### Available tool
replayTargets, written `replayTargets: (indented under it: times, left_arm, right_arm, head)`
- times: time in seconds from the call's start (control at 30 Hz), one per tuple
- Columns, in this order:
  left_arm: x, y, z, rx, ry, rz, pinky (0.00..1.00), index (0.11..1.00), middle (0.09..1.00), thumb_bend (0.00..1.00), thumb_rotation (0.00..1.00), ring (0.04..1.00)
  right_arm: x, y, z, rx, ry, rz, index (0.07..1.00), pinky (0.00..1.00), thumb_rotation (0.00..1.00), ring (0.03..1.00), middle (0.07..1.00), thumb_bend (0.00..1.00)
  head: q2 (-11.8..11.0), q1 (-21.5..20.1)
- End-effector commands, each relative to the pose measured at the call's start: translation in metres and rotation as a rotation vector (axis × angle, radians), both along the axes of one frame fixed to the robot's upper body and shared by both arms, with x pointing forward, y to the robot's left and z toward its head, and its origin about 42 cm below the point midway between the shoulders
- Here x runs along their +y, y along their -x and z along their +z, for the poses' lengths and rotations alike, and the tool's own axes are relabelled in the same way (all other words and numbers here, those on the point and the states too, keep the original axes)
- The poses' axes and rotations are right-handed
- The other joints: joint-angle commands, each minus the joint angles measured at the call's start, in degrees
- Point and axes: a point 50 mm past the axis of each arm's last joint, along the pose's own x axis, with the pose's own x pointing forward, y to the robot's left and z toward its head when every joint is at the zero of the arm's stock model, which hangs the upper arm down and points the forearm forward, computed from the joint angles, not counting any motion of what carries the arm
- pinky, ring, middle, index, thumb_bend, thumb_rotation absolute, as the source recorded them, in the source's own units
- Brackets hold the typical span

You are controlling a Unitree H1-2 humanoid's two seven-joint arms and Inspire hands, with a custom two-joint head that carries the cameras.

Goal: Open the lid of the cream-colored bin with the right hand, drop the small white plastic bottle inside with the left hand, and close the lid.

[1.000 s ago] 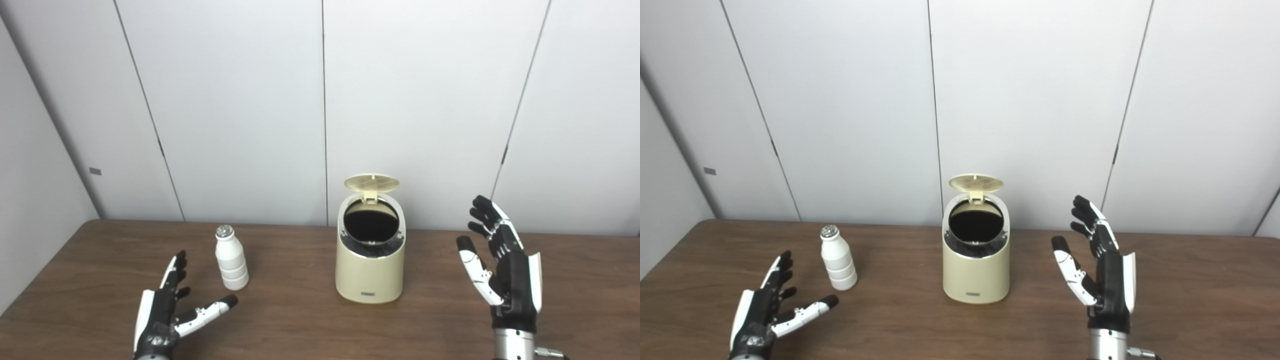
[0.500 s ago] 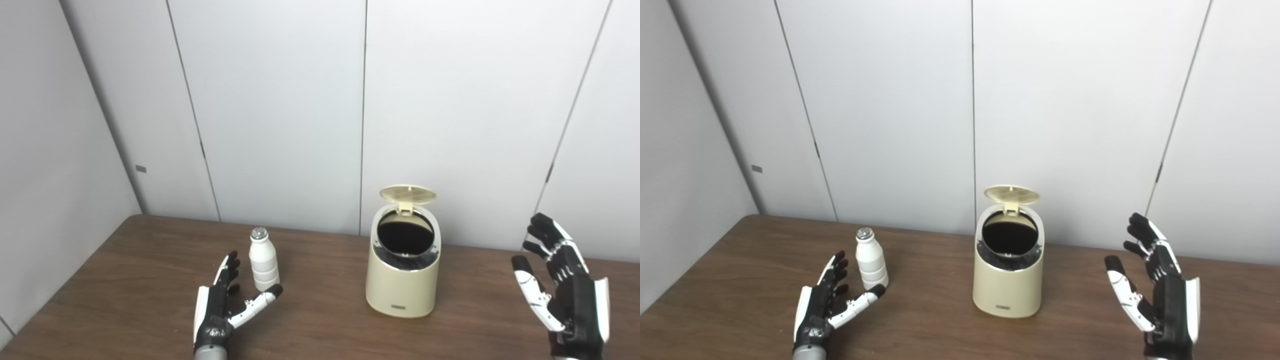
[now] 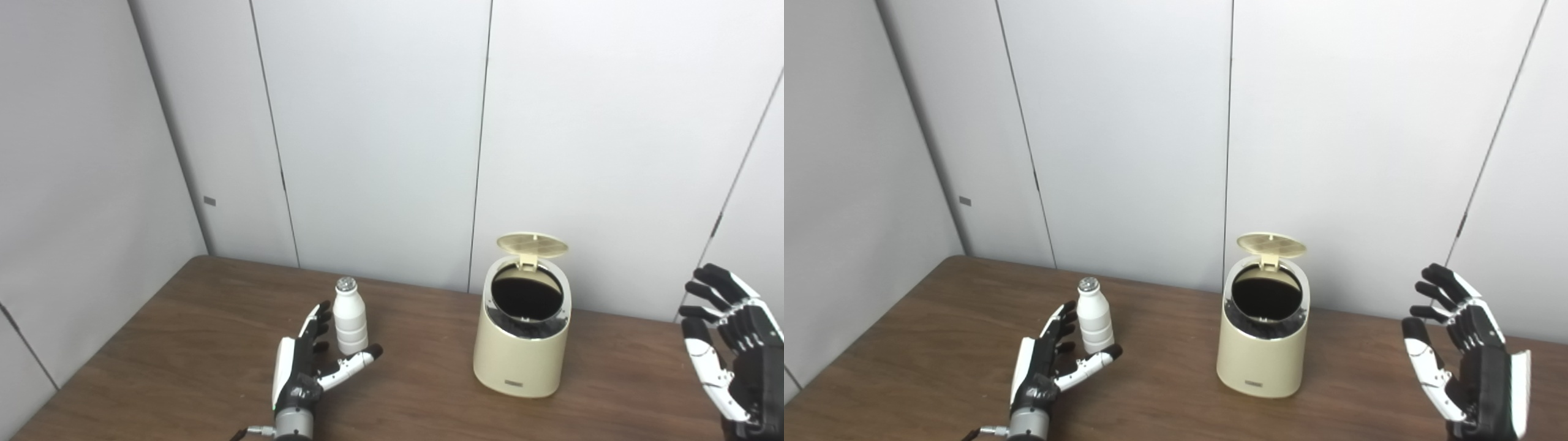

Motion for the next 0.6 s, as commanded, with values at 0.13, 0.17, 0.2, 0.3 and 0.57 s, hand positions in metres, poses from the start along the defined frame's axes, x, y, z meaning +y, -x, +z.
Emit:
replayTargets:
  times: [0.13, 0.17, 0.2, 0.3, 0.57]
  left_arm:
    - [-0.010, -0.019, 0.030, -0.041, -0.072, -0.075, 0.76, 0.899, 0.861, 1.00, 0.31, 0.850]
    - [-0.012, -0.021, 0.032, -0.034, -0.085, -0.089, 0.76, 0.897, 0.863, 1.00, 0.29, 0.851]
    - [-0.014, -0.022, 0.033, -0.030, -0.095, -0.099, 0.75, 0.893, 0.858, 1.00, 0.29, 0.843]
    - [-0.020, -0.027, 0.037, -0.032, -0.112, -0.113, 0.71, 0.866, 0.838, 1.00, 0.29, 0.817]
    - [-0.032, -0.040, 0.047, -0.051, -0.133, -0.044, 0.63, 0.771, 0.742, 0.99, 0.22, 0.725]
  right_arm:
    - [0.004, 0.002, 0.026, -0.069, 0.018, 0.004, 0.738, 0.55, 0.53, 0.719, 0.758, 0.25]
    - [0.004, 0.002, 0.027, -0.068, 0.018, 0.004, 0.740, 0.55, 0.53, 0.719, 0.760, 0.25]
    - [0.004, 0.002, 0.027, -0.068, 0.018, 0.004, 0.739, 0.55, 0.53, 0.718, 0.759, 0.25]
    - [0.006, 0.003, 0.029, -0.068, 0.015, 0.004, 0.735, 0.55, 0.53, 0.720, 0.758, 0.24]
    - [0.011, 0.007, 0.035, -0.047, -0.018, 0.021, 0.729, 0.55, 0.54, 0.719, 0.756, 0.22]
  head:
    - [0.17, 0.03]
    - [0.17, 0.03]
    - [0.17, 0.03]
    - [-0.02, -0.05]
    - [-0.02, -0.05]
